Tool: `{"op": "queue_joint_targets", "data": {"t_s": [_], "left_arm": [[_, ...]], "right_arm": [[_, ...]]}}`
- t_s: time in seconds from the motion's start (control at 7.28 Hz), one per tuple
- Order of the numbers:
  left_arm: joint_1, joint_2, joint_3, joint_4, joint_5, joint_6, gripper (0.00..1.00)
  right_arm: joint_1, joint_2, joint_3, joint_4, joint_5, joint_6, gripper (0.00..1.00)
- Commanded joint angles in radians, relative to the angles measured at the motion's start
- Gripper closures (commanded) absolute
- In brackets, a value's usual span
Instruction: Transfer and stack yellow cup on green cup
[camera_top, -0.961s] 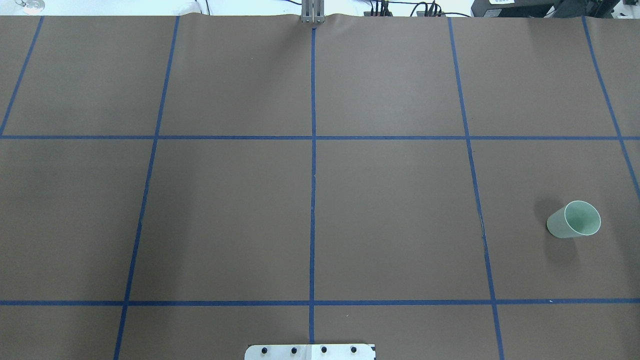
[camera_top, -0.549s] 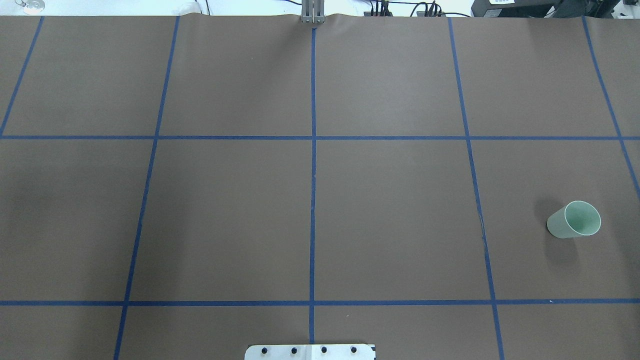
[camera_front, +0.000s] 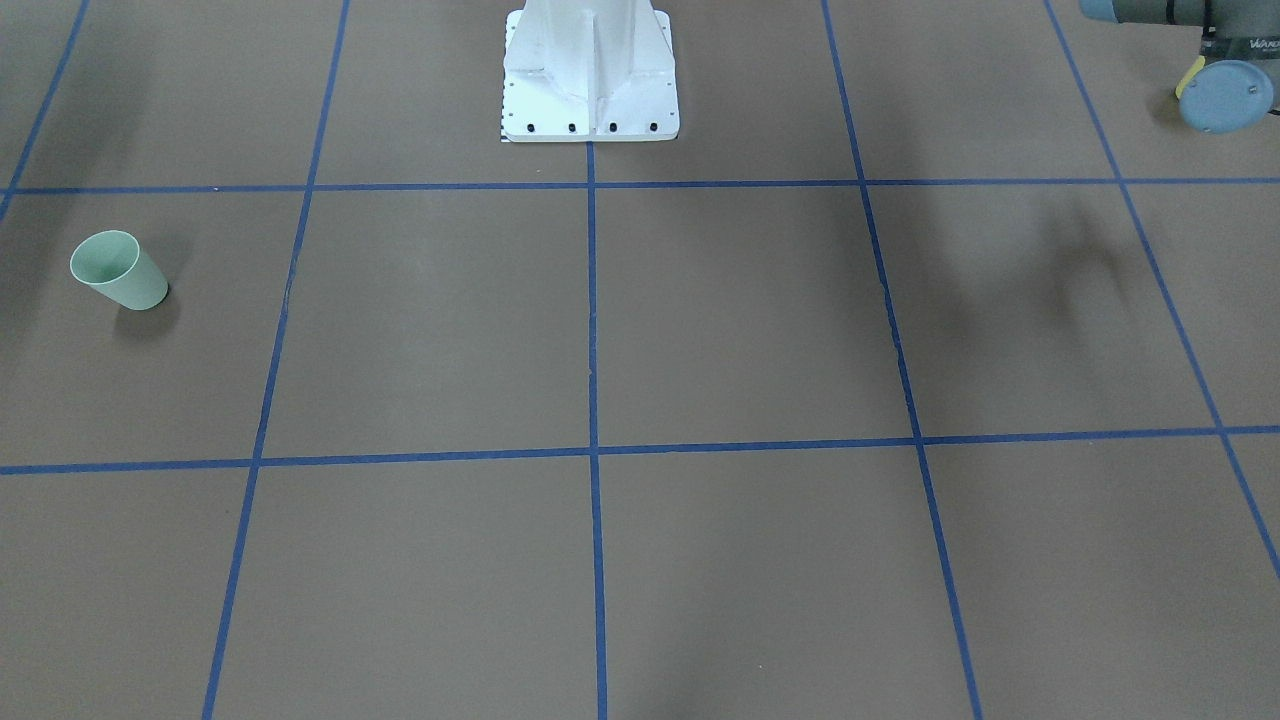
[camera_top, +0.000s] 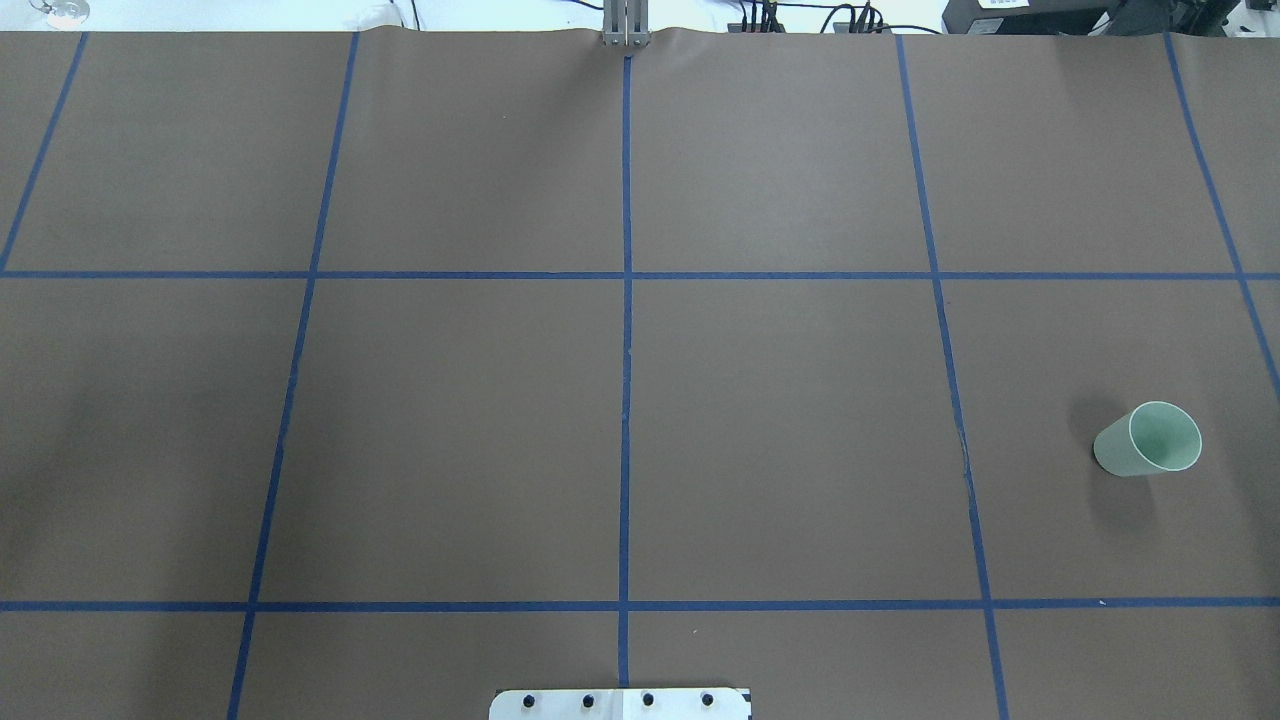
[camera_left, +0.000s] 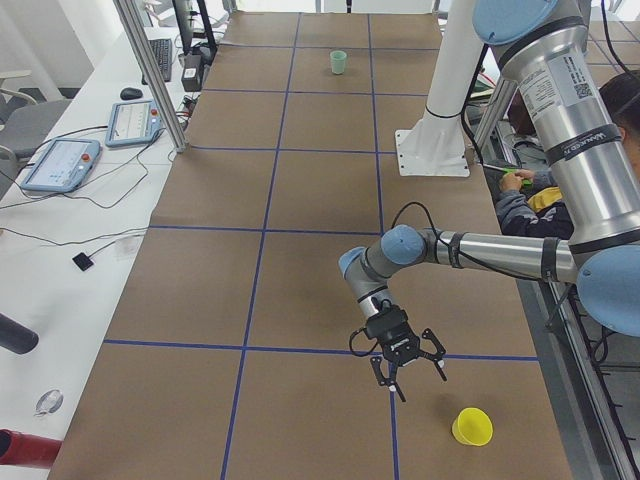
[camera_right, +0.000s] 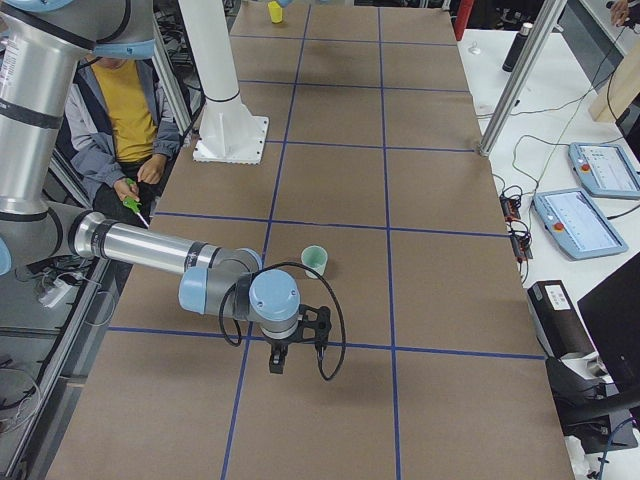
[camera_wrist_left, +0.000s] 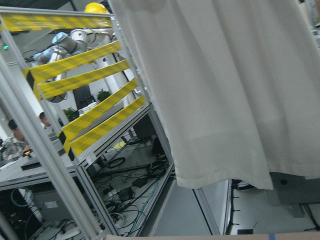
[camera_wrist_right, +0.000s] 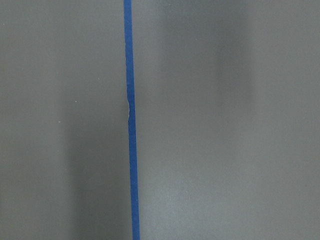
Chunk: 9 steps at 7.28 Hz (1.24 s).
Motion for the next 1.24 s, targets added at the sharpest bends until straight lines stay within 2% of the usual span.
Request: {"op": "queue_joint_targets", "data": {"t_s": [0.0,0.27,0.55,0.69,1.1], "left_arm": [[0.122,-0.02,0.072,-0.025,-0.135,-0.112,0.0],[0.206,-0.037,0.15,-0.081,-0.201,-0.193,0.0],[0.237,-0.037,0.245,-0.175,-0.212,-0.254,0.0],[0.239,-0.037,0.27,-0.201,-0.214,-0.262,0.0],[0.242,-0.04,0.288,-0.235,-0.319,-0.38,0.0]], "right_arm": [[0.0,-0.012,-0.001,0.0,0.0,-0.001,0.0],[0.0,-0.016,-0.001,0.0,0.0,-0.001,0.0],[0.0,-0.019,-0.001,0.0,0.003,-0.001,0.0],[0.0,-0.019,0.002,0.0,0.004,-0.001,0.0],[0.0,-0.019,0.015,0.002,0.008,-0.001,0.0]]}}
